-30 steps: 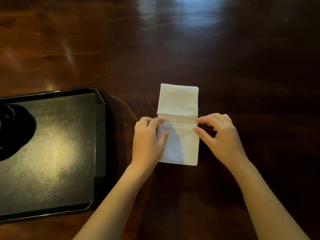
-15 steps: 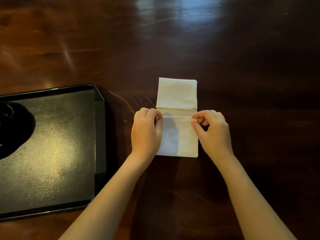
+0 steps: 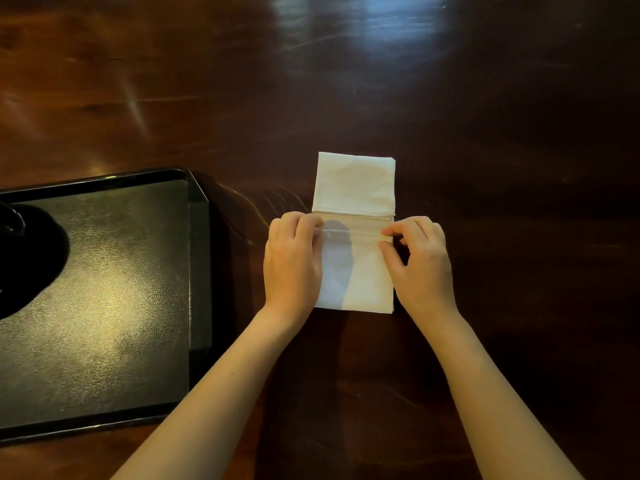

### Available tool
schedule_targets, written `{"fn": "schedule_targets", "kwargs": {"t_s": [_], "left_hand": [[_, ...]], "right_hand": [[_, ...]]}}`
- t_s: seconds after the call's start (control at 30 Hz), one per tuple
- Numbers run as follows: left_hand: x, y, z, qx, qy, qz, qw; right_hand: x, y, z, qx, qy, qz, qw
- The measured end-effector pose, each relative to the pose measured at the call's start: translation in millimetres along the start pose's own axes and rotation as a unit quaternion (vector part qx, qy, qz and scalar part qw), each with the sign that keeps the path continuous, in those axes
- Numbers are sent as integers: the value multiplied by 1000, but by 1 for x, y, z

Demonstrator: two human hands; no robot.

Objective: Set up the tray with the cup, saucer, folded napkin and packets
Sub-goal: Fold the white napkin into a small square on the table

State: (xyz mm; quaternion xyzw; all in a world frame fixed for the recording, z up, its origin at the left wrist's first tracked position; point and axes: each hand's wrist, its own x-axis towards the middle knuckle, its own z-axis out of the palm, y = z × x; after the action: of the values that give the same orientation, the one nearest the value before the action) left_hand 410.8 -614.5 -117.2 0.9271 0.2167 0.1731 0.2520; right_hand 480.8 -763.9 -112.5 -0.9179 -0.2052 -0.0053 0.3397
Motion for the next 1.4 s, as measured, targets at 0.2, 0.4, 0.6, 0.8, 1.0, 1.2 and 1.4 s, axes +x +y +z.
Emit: {"fn": "schedule_targets", "kwargs": {"t_s": [0.2, 0.4, 0.6, 0.8, 1.0, 1.2, 1.4], "left_hand": [[0, -5, 2, 53, 7, 102, 993], [18, -6, -8, 72, -88, 145, 983], [41, -19, -18, 23, -193, 146, 970], [49, -26, -20, -21, -195, 173, 965], [42, -13, -35, -225, -223, -2, 949], [34, -2, -34, -244, -208, -36, 947], [44, 5, -13, -195, -102, -95, 971]], "right_hand": [[-30, -17, -40, -122, -164, -183, 962], [-34, -8, -35, -163, -198, -263, 930], [-21, -10, -33, -107, -168, -283, 938], [12, -15, -43, 65, -185, -171, 966], [40, -25, -47, 199, -115, -47, 972], [67, -29, -34, 232, -63, 39, 970], [92, -33, -24, 248, -65, 138, 957]]}}
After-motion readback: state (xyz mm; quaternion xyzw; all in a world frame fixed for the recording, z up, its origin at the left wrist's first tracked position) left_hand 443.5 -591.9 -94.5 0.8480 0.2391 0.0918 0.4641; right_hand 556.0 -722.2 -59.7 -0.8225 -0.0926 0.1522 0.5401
